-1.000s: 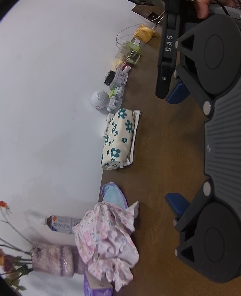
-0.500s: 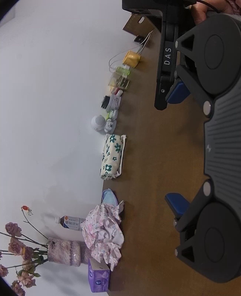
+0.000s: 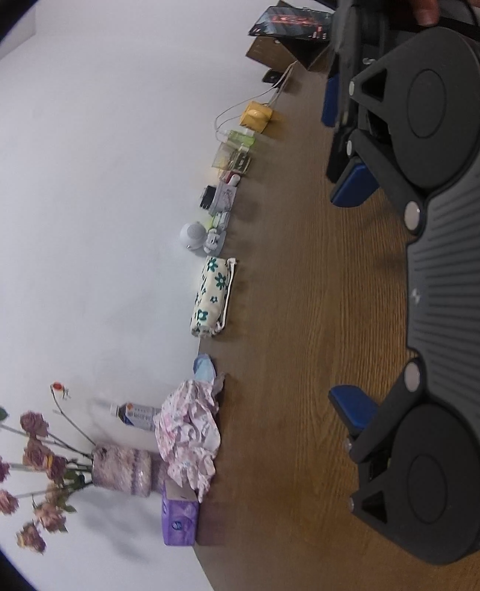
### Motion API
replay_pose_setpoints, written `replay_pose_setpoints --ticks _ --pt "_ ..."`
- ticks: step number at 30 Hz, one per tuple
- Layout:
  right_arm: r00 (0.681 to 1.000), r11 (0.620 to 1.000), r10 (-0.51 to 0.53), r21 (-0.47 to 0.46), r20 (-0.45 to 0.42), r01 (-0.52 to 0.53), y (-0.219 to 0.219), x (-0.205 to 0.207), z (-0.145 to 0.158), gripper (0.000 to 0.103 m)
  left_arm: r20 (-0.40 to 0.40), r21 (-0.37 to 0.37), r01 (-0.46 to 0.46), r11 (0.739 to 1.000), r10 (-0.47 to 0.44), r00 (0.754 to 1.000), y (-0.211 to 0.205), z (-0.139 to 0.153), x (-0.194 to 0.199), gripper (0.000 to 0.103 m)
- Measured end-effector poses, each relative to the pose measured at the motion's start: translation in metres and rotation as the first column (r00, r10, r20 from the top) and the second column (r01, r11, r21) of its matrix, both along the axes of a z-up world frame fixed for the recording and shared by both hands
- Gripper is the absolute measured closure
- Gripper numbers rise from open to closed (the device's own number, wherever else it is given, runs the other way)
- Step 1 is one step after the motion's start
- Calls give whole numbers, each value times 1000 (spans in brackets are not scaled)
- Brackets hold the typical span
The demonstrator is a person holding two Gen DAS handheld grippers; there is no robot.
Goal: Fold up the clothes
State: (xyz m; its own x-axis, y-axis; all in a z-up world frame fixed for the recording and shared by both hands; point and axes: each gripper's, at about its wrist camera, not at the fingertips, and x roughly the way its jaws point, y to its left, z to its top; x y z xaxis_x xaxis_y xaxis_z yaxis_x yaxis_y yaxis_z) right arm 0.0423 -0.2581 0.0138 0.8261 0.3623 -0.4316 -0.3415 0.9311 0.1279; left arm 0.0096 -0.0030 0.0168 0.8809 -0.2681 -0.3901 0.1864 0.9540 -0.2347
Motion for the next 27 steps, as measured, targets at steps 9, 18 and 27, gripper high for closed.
replay_pose_setpoints --ticks 9,18,27 --pt "1000 1000 -7 -13 29 8 8 -10 -11 0 27 30 1 1000 -1 1000 1 -7 -1 0" --pt "999 999 -34 -26 33 35 11 -15 -14 0 14 76 9 997 -10 1000 -7 -8 0 0" --pt "999 998 -48 -37 24 49 12 -14 -16 0 13 87 12 996 -13 1000 -8 -10 0 0"
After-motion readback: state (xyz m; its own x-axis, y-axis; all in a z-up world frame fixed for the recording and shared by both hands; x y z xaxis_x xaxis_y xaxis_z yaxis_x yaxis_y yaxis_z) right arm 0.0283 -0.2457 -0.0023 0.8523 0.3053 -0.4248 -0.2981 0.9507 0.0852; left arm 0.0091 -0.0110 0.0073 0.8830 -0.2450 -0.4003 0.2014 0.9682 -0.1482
